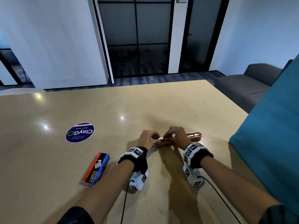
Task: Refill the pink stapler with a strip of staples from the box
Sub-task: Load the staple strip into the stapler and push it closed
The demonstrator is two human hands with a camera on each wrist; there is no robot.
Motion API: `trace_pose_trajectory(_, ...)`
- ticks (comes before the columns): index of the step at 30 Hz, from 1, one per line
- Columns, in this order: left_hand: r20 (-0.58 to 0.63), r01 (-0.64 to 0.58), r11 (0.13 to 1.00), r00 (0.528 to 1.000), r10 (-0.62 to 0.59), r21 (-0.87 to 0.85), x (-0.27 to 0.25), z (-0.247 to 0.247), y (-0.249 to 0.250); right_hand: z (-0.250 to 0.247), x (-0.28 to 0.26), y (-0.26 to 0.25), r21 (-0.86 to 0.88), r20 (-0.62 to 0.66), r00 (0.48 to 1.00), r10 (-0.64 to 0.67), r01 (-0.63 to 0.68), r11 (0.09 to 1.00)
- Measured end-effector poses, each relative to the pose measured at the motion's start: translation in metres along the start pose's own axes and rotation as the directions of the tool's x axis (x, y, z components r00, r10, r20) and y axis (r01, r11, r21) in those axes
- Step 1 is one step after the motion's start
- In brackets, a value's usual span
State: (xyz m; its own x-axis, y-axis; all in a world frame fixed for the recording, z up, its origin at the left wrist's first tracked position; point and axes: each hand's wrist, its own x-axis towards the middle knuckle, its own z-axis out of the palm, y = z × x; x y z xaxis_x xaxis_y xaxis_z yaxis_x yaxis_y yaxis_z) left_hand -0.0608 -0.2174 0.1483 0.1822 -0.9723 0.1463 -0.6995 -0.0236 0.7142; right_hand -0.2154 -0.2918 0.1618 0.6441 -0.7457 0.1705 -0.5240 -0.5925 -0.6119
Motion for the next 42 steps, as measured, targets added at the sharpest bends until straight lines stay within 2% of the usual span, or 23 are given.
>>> trace_pose_trajectory(9, -0.003, 0.035, 0.999, 0.999, -0.035, -0.014, 0.001, 0.001, 0.002, -0.004, 0.009, -0.004, -0.071, 0.075, 0.997, 0.013, -0.008, 0.997)
trace_pose_trajectory(14, 0.008, 0.04, 0.999, 0.999, -0.04, 0.002, 0.0, 0.002, 0.002, 0.003, 0.003, -0.001, -0.249, 0.114, 0.993, 0.029, 0.0, 0.968)
trace_pose_trajectory(17, 0.052, -0.024, 0.999, 0.998, 0.022, 0.023, -0.003, 0.002, 0.001, 0.005, -0.005, 0.001, -0.194, 0.095, 0.995, -0.014, 0.032, 0.981)
trace_pose_trajectory(19, 0.079, -0.057, 0.997, 0.995, 0.053, 0.043, -0.005, 0.001, 0.0, -0.002, -0.01, 0.007, -0.091, 0.021, 1.0, -0.023, 0.025, 0.996)
trace_pose_trajectory(21, 0.076, -0.032, 0.999, 0.997, 0.03, 0.015, -0.005, 0.0, -0.003, -0.009, -0.016, 0.017, -0.011, -0.042, 0.999, 0.012, -0.012, 1.0)
trace_pose_trajectory(23, 0.058, -0.002, 1.0, 0.998, 0.002, -0.006, -0.006, 0.0, -0.005, -0.012, -0.02, 0.023, 0.023, -0.043, 0.999, 0.02, -0.019, 1.0)
trace_pose_trajectory(31, 0.021, 0.017, 0.999, 1.0, -0.018, 0.028, -0.012, 0.001, -0.008, -0.005, -0.024, 0.028, -0.015, -0.013, 1.0, -0.015, 0.015, 1.0)
trace_pose_trajectory(36, 0.032, -0.003, 0.999, 0.999, 0.002, 0.051, -0.012, 0.0, -0.006, 0.004, -0.023, 0.025, -0.149, 0.053, 0.998, -0.037, 0.044, 0.988)
trace_pose_trajectory(39, 0.07, -0.006, 0.996, 0.998, 0.0, 0.088, -0.011, 0.0, -0.007, -0.002, -0.026, 0.025, -0.025, -0.021, 1.0, -0.008, 0.008, 1.0)
trace_pose_trajectory(41, 0.092, 0.004, 0.991, 0.996, -0.016, 0.133, -0.012, 0.0, -0.009, -0.01, -0.03, 0.034, 0.075, -0.137, 0.99, 0.031, -0.021, 0.997)
trace_pose_trajectory(42, 0.103, 0.008, 0.987, 0.994, -0.025, 0.16, -0.013, 0.0, -0.011, -0.015, -0.032, 0.041, 0.071, -0.198, 0.978, 0.065, -0.051, 0.996)
